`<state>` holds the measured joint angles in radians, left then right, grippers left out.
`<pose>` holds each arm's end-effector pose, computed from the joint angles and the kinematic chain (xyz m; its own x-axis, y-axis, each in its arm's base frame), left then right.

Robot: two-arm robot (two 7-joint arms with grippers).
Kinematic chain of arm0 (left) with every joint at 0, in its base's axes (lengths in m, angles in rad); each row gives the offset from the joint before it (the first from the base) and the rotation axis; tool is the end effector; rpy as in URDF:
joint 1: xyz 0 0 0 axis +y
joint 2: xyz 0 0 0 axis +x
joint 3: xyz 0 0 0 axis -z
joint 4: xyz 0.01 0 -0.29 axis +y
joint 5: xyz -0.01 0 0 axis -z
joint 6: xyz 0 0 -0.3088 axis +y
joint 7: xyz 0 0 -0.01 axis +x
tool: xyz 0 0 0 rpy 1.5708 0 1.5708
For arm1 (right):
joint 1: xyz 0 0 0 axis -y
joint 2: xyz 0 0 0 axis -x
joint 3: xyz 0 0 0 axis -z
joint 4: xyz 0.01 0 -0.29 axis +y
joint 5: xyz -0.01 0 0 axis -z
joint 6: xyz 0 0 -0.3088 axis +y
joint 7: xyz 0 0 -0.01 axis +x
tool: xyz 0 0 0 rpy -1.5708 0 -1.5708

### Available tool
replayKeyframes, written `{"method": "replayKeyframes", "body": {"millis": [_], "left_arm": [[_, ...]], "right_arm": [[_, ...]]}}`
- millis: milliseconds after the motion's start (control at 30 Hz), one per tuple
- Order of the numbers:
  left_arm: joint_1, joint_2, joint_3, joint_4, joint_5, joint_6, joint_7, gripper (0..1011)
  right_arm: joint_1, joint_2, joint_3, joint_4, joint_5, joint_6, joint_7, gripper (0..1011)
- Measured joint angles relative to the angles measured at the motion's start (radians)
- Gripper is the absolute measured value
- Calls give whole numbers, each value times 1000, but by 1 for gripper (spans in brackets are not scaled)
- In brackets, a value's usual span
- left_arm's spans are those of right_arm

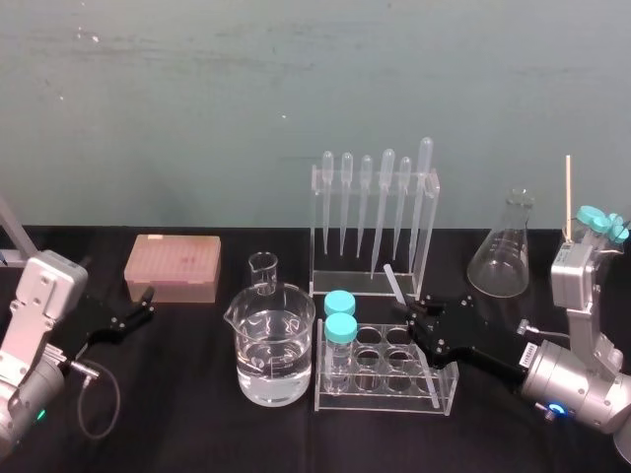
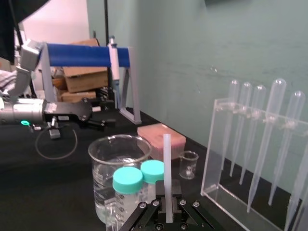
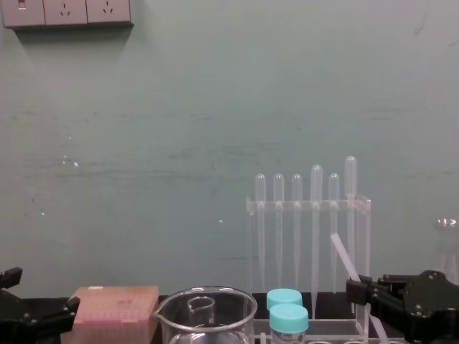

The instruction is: Pick up the stirring rod with one hand, then place it down.

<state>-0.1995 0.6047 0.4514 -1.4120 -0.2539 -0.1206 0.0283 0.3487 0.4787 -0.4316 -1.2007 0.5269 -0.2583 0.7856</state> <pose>0.3581 0.0827 -0.3023 0.2923 0.8803 0.3737 -0.9552 0.2874 0.0702 0.4050 -0.0781 -0.3041 0.8268 -0.5555 0.0881 0.5562 0.8309 0.0190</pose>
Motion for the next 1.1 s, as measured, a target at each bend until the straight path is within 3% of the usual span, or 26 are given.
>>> {"method": "replayKeyframes", "body": {"millis": [567,867,1100], "left_arm": [[0,0,0,0,0,0,0,1000],[0,0,0,0,0,0,0,1000],[0,0,0,0,0,0,0,1000]], "right_arm": [[0,0,0,-1,-1,2,-4,78],[0,0,1,-1,0,0,-1,327],[0,0,2,-1,1,-1,-1,579]]}}
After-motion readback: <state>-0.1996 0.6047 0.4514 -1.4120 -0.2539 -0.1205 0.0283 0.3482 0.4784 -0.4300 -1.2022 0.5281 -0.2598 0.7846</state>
